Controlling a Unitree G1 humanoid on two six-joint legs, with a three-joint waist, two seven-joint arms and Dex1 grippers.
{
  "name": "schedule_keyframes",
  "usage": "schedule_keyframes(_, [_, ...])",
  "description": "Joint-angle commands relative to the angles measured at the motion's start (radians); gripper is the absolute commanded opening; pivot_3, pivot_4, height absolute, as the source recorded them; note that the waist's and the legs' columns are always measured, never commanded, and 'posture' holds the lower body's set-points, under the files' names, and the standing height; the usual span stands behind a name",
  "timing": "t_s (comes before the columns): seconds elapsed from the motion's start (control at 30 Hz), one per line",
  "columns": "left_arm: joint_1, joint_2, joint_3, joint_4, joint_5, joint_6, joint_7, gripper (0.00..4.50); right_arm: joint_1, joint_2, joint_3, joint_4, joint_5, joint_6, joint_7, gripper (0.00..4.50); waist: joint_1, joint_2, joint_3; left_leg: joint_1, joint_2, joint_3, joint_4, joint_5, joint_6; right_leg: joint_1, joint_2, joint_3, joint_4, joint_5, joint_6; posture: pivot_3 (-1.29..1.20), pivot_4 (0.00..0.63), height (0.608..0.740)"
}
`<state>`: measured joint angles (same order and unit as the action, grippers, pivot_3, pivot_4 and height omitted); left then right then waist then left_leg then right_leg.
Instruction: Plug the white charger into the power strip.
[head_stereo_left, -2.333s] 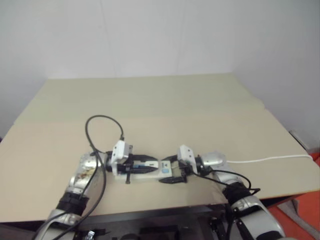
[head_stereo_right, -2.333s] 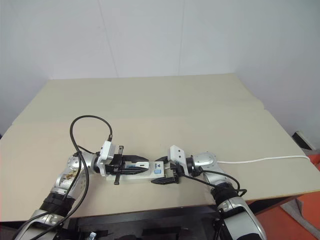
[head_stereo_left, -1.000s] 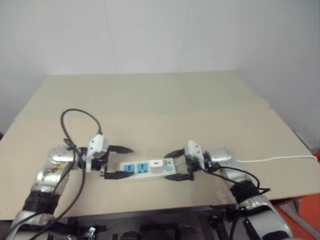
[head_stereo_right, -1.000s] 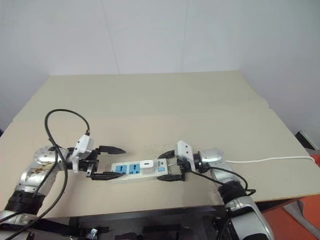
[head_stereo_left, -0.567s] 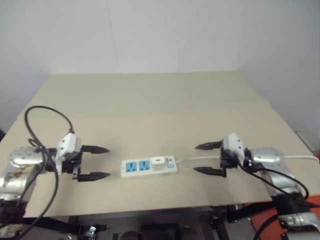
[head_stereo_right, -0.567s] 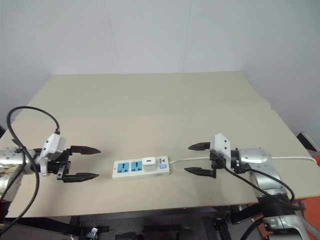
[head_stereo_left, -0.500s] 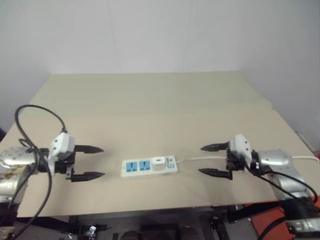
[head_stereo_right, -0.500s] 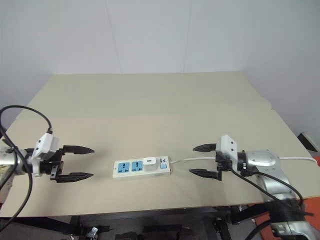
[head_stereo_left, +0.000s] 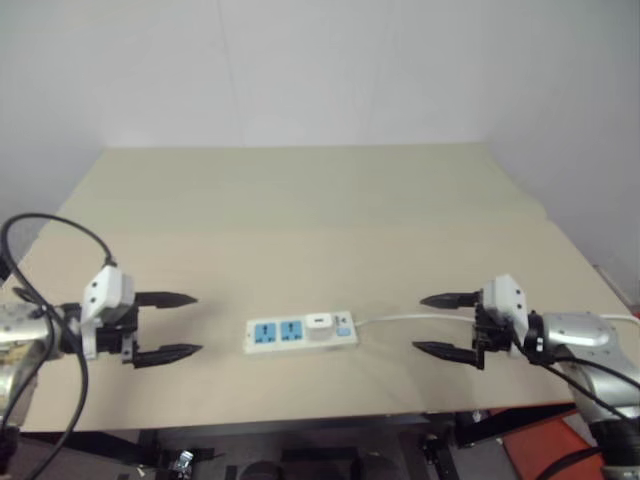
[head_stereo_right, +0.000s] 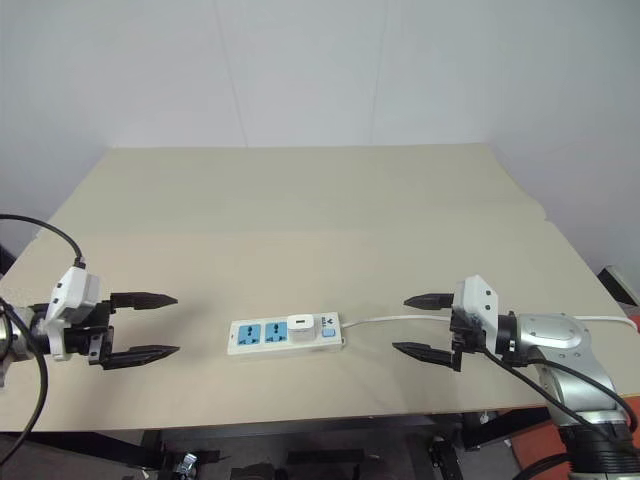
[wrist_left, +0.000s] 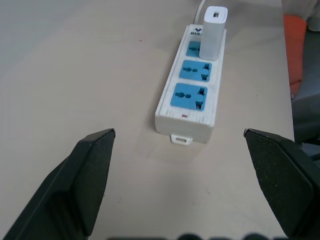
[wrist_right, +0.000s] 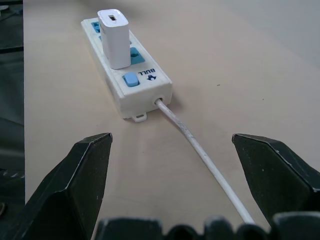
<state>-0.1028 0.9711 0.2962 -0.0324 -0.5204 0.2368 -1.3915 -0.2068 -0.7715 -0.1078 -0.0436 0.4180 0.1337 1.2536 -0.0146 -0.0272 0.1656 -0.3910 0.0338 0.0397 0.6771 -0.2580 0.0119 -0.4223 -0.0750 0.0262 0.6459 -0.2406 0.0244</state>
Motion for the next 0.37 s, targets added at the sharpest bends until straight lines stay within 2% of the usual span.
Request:
schedule_keyframes(0.03, [-0.003, 0.004, 0.016, -0.030, -0.027, 0.012, 0.000, 4.50, 0.007, -0.019, -0.042, -0.036, 0.026, 0.004, -0.013, 4.48, 0.000, 0.000, 0.000, 0.000, 0.000, 0.000, 0.000, 0.000, 0.000, 0.000, 0.000, 0.000, 0.000, 0.000, 0.000, 0.00, 0.150, 0.740])
schedule_keyframes(0.37, [-0.009, 0.009, 0.017, -0.039, -0.032, 0.028, 0.005, 4.50, -0.001, -0.010, -0.033, -0.030, 0.031, 0.004, -0.016, 4.48, 0.000, 0.000, 0.000, 0.000, 0.000, 0.000, 0.000, 0.000, 0.000, 0.000, 0.000, 0.000, 0.000, 0.000, 0.000, 0.00, 0.150, 0.740])
